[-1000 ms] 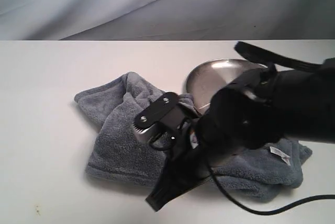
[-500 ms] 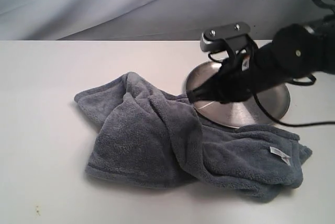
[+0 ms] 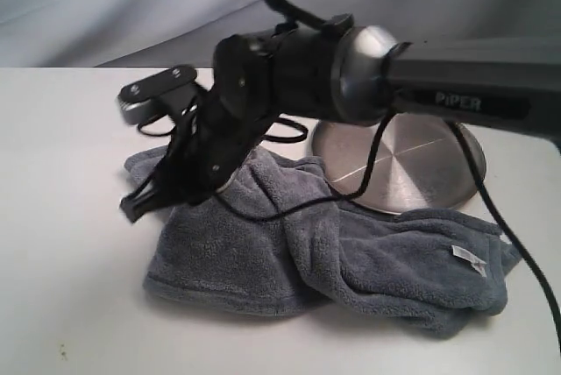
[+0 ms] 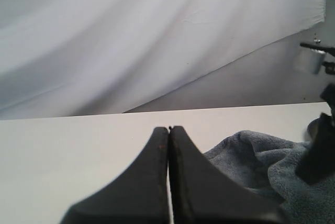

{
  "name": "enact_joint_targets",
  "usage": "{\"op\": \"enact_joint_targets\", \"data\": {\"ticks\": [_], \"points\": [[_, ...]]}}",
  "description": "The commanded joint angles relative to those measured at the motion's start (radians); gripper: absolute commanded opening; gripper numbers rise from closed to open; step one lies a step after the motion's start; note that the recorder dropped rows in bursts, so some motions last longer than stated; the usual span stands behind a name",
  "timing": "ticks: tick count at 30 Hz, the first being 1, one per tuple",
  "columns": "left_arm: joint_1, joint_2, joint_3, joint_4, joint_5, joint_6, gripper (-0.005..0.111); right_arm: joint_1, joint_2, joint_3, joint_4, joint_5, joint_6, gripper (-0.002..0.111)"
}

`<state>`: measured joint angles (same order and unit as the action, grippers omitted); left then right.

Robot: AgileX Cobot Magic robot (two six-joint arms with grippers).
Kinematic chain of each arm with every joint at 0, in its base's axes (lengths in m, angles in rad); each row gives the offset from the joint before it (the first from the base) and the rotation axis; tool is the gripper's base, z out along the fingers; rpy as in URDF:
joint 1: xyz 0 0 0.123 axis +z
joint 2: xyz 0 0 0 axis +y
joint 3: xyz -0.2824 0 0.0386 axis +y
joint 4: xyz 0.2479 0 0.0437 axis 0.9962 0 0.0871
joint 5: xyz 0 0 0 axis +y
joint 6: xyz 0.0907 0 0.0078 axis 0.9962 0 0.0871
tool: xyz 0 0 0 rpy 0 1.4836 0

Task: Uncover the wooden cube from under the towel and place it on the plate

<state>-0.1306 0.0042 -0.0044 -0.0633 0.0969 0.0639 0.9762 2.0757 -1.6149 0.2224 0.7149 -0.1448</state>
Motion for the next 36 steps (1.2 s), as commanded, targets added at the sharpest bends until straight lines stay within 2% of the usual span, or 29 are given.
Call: {"op": "enact_joint_targets", "data": {"ticks": [1, 3, 6, 9, 13, 16, 21, 26, 29, 36], "points": [[0.002, -0.004, 0.004, -0.002, -0.011, -0.002, 0.000, 0.145, -0.067, 0.107, 0.006, 0.070, -0.053, 0.000], [0.002, -0.004, 0.004, -0.002, -0.011, -0.002, 0.000, 0.204, -0.140, 0.222, 0.006, 0.017, -0.050, 0.000], [0.002, -0.004, 0.004, -0.002, -0.011, -0.002, 0.000, 0.203, -0.246, 0.387, -0.006, -0.086, 0.010, 0.000], [0.002, -0.004, 0.004, -0.002, -0.011, -0.002, 0.000, 0.146, -0.320, 0.515, -0.050, -0.185, 0.085, 0.000], [0.002, -0.004, 0.004, -0.002, -0.011, -0.002, 0.000, 0.016, -0.392, 0.650, -0.090, -0.308, 0.154, 0.000], [0.002, -0.004, 0.004, -0.002, -0.011, -0.002, 0.000, -0.071, -0.428, 0.695, -0.090, -0.414, 0.152, 0.000], [0.002, -0.004, 0.004, -0.002, -0.011, -0.002, 0.000, -0.155, -0.445, 0.699, -0.090, -0.568, 0.156, 0.000], [0.002, -0.004, 0.004, -0.002, -0.011, -0.002, 0.000, -0.210, -0.443, 0.699, -0.090, -0.624, 0.156, 0.000], [0.002, -0.004, 0.004, -0.002, -0.011, -0.002, 0.000, -0.231, -0.443, 0.699, -0.082, -0.640, 0.156, 0.007], [0.002, -0.004, 0.004, -0.002, -0.011, -0.002, 0.000, -0.262, -0.410, 0.699, -0.080, -0.695, 0.153, 0.054]]}}
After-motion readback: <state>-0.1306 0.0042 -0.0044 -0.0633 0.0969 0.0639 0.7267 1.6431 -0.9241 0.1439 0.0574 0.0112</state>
